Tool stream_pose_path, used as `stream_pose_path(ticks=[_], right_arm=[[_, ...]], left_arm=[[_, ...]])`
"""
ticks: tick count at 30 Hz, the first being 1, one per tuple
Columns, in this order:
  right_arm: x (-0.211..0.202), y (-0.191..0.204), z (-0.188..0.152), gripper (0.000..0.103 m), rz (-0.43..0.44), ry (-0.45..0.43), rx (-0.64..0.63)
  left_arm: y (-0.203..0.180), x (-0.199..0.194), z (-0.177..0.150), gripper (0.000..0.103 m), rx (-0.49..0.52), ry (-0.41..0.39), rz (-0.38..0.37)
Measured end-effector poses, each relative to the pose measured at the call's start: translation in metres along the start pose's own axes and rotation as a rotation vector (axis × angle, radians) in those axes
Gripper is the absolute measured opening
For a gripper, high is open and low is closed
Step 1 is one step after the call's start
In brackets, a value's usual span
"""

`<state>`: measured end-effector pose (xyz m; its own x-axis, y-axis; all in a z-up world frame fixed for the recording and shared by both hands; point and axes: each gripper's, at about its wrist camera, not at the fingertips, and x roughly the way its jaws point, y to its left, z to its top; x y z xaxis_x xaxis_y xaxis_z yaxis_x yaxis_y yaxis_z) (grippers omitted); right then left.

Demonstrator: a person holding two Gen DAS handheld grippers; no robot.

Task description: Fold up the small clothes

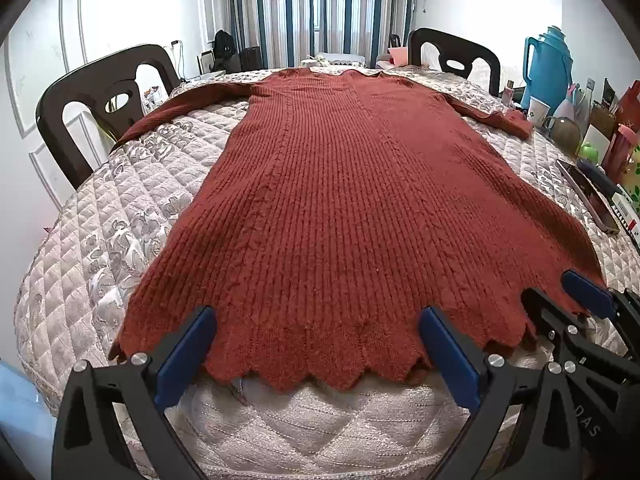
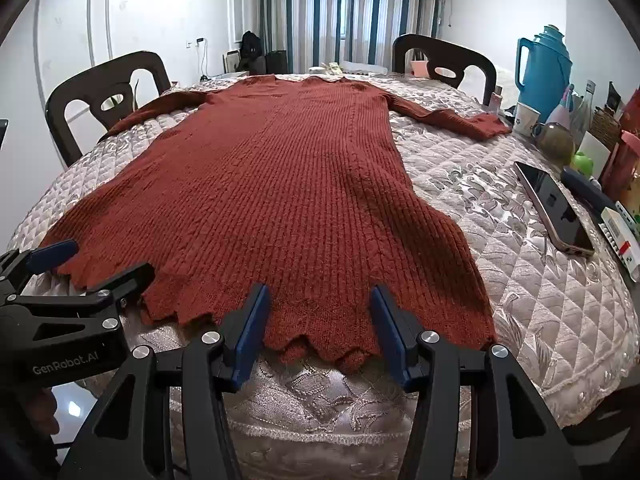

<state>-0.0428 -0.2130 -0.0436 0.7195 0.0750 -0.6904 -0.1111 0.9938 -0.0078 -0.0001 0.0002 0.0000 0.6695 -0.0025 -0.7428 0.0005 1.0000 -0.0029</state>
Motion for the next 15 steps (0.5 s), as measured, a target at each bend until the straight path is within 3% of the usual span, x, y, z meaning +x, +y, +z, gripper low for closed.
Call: stream_pose_path(ticks=[15], right_arm=[[0.0005,-0.0029,0.0019,0.053,-0.004,0.001,-0.005]], left_arm=[[-0.0004,0.0001,0.0,0.103,0.002,0.005,0.005]])
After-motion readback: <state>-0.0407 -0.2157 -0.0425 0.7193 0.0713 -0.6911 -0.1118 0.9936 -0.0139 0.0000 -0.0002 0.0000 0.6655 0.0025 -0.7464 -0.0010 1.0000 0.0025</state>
